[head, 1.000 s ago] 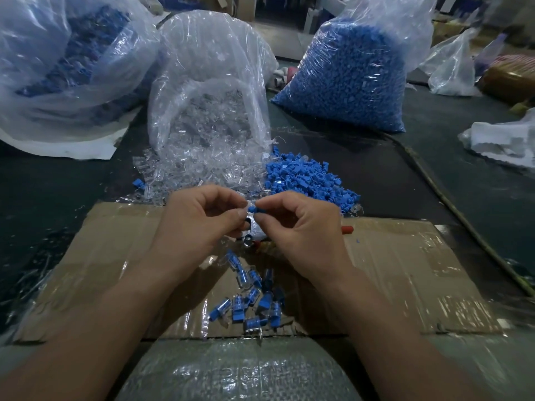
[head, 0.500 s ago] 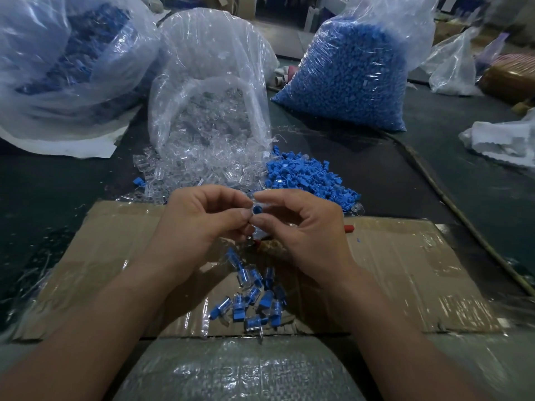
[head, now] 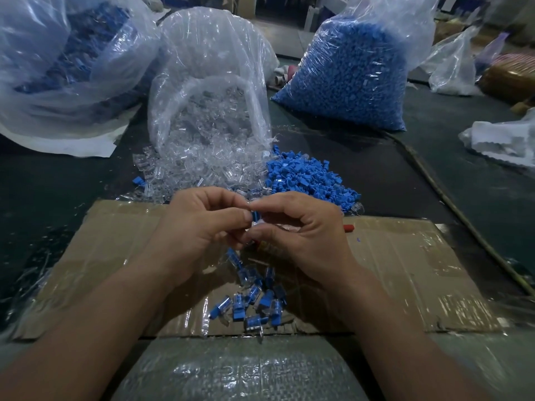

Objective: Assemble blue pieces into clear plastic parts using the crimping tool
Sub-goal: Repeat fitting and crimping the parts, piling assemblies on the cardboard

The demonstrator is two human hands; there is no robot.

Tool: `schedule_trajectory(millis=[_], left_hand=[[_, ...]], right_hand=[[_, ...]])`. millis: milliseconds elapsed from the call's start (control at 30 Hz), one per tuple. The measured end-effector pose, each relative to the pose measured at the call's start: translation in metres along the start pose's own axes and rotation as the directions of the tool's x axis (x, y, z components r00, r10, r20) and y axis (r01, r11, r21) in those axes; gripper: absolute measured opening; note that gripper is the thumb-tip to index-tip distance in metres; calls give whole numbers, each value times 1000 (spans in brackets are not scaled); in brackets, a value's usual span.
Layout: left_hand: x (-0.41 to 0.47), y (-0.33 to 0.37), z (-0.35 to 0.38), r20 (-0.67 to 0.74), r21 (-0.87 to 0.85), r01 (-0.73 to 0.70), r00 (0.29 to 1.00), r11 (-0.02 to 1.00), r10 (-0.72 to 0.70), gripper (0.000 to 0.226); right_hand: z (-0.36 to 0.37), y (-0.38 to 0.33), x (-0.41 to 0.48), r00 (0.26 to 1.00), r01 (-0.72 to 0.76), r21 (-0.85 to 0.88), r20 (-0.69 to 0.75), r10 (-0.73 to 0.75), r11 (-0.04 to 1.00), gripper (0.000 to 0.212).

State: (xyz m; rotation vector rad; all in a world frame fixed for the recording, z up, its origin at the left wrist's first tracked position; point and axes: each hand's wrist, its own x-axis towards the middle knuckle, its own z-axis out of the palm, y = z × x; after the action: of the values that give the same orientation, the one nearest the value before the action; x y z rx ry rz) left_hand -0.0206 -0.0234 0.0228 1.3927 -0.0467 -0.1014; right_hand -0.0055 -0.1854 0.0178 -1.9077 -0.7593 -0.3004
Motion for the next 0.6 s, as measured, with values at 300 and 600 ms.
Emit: schedule_trajectory(millis=[300, 600], left_hand=[[1, -2, -2, 65, -107, 37, 997, 994, -30, 11], [0, -3, -3, 70, -124, 50, 997, 991, -41, 12]], right_hand=[[-1, 1, 0, 997, 61, -24, -50, -62, 998, 24], [-2, -3, 0, 996, 74, -70, -50, -77, 995, 23]])
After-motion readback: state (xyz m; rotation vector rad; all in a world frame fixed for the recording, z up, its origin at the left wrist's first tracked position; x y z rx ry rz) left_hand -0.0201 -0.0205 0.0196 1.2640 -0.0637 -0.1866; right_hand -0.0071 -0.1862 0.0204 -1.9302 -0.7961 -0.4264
